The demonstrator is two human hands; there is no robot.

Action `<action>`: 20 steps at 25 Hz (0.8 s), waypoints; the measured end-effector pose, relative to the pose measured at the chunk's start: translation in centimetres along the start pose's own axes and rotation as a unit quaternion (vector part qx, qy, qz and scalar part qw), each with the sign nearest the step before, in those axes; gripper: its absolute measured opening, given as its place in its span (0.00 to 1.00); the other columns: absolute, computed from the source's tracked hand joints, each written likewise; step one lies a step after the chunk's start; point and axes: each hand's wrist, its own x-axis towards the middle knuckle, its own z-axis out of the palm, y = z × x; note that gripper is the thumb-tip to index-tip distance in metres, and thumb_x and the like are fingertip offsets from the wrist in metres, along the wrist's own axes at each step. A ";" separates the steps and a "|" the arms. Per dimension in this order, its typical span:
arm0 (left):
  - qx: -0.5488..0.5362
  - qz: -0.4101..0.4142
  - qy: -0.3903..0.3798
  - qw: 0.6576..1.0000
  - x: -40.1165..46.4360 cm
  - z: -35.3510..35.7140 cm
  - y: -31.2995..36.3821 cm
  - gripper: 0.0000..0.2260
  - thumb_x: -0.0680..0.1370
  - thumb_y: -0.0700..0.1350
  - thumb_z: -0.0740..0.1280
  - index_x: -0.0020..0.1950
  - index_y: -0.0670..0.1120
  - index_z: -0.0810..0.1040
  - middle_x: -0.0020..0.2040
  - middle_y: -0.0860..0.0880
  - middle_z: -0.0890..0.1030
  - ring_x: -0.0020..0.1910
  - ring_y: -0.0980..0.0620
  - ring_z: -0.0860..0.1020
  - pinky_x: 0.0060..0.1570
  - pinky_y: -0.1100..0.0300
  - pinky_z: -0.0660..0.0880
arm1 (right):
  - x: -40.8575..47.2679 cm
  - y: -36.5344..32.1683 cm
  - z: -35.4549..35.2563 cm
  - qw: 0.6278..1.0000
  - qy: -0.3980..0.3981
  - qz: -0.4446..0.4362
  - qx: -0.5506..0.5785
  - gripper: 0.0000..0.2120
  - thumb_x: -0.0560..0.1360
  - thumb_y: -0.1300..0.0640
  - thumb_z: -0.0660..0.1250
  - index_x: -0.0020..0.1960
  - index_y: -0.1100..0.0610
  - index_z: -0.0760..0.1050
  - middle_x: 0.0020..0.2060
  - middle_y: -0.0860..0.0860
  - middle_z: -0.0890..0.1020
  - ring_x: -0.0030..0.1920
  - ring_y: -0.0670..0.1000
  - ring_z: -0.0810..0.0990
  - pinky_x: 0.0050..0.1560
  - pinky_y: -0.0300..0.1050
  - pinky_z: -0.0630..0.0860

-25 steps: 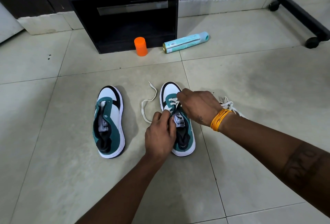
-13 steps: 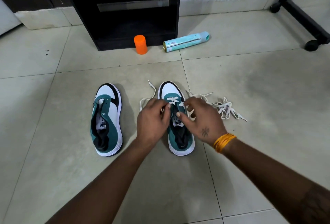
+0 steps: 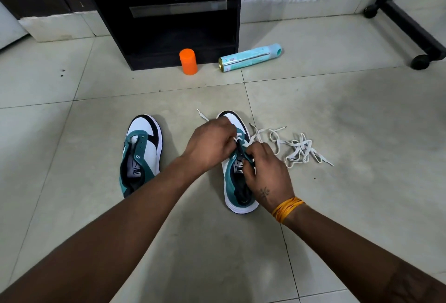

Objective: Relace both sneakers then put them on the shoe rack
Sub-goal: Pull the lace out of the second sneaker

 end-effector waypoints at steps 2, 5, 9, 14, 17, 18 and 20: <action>-0.201 -0.203 0.081 0.955 -0.6 0.7 0.4 0.02 0.71 0.43 0.69 0.41 0.46 0.82 0.39 0.52 0.83 0.39 0.49 0.81 0.42 0.50 0.79 | -0.1 -0.2 0.0 1.000 0.010 0.004 0.009 0.07 0.77 0.59 0.67 0.54 0.56 0.72 0.48 0.54 0.77 0.43 0.60 0.78 0.37 0.50 0.70; -0.298 -0.314 0.093 0.897 -0.6 1.0 0.6 0.04 0.72 0.39 0.71 0.42 0.46 0.84 0.41 0.53 0.85 0.42 0.54 0.83 0.50 0.52 0.80 | 0.0 -0.3 0.1 1.000 0.009 -0.002 0.005 0.08 0.77 0.60 0.66 0.54 0.56 0.71 0.48 0.55 0.77 0.42 0.59 0.78 0.37 0.47 0.66; -0.291 -0.169 0.016 0.942 -1.1 -0.2 0.1 0.08 0.72 0.40 0.74 0.50 0.48 0.86 0.49 0.53 0.83 0.48 0.54 0.82 0.51 0.55 0.81 | -0.2 -0.2 0.0 1.000 0.008 -0.003 0.010 0.08 0.76 0.60 0.66 0.55 0.57 0.71 0.49 0.55 0.76 0.42 0.59 0.78 0.38 0.45 0.64; -0.375 -0.270 0.075 0.884 -0.9 0.1 0.2 0.06 0.78 0.37 0.72 0.43 0.46 0.83 0.43 0.46 0.85 0.43 0.51 0.82 0.48 0.50 0.80 | -0.2 -0.3 0.0 1.000 -0.005 0.005 -0.002 0.07 0.77 0.59 0.65 0.54 0.55 0.70 0.48 0.54 0.75 0.42 0.59 0.77 0.36 0.48 0.67; -0.506 -0.403 0.098 0.757 -1.0 0.5 0.7 0.07 0.82 0.39 0.68 0.44 0.44 0.82 0.50 0.40 0.86 0.47 0.46 0.83 0.55 0.46 0.82 | -0.2 -0.3 -0.1 1.000 -0.006 0.005 -0.002 0.07 0.78 0.58 0.65 0.55 0.55 0.69 0.49 0.53 0.75 0.42 0.58 0.77 0.36 0.49 0.70; -0.488 -0.388 0.079 0.778 -1.1 0.6 0.6 0.05 0.81 0.41 0.70 0.46 0.45 0.83 0.48 0.43 0.86 0.47 0.50 0.83 0.55 0.47 0.81 | -0.2 -0.4 -0.1 1.000 -0.007 0.004 -0.003 0.07 0.78 0.58 0.65 0.55 0.55 0.70 0.49 0.53 0.75 0.41 0.58 0.77 0.35 0.49 0.69; -0.410 -0.304 0.040 0.859 -1.4 -0.1 0.7 0.03 0.79 0.45 0.74 0.49 0.47 0.85 0.48 0.51 0.86 0.47 0.56 0.82 0.54 0.55 0.80 | -0.1 -0.4 -0.2 1.000 -0.006 0.007 -0.007 0.08 0.77 0.58 0.65 0.55 0.55 0.70 0.49 0.53 0.75 0.41 0.58 0.77 0.36 0.47 0.67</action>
